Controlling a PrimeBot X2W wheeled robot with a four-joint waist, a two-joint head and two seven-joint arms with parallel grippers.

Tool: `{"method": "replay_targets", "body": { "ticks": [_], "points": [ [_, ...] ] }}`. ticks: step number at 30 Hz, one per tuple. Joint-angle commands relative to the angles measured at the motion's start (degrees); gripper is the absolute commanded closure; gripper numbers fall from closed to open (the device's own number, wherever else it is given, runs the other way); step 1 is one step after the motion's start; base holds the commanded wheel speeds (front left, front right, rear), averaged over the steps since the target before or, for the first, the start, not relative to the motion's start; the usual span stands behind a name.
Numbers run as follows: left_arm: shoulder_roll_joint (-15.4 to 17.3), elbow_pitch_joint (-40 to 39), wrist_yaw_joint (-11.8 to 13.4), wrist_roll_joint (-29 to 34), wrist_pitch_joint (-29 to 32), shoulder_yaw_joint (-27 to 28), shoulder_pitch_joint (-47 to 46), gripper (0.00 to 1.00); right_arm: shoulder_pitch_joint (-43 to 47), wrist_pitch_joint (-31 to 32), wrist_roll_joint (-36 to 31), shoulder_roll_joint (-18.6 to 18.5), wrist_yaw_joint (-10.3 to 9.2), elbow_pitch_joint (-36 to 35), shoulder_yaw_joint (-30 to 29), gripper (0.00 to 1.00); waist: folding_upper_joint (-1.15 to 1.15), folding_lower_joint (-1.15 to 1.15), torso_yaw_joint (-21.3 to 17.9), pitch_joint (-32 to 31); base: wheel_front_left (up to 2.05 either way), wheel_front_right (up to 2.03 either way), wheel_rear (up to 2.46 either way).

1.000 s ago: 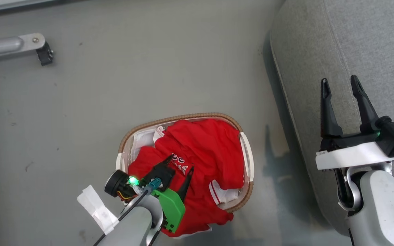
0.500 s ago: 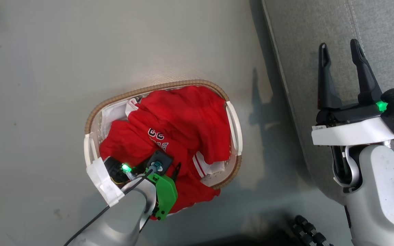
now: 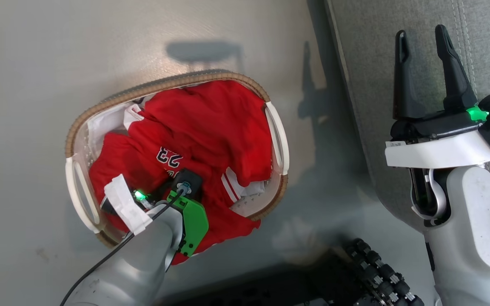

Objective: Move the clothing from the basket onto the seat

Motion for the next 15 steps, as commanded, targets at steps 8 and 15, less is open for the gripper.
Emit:
{"method": "replay_targets", "body": {
  "ticks": [8,15],
  "points": [
    [0.38,2.33,2.24,-3.26,2.27,0.31,-1.67,0.22,-1.20,-0.12,0.96,-0.17,-0.02,-0.04,0.22,0.00,0.00,-0.01,-1.40,2.19,0.00,0.00,0.00],
    [0.39,2.56,2.38,-5.62,0.41,0.59,-1.83,1.00,-1.15,-0.13,1.09,-0.18,-0.02,0.59,0.03,0.00,0.00,-0.01,-1.15,1.69,0.00,0.00,0.00]
  ]
}}
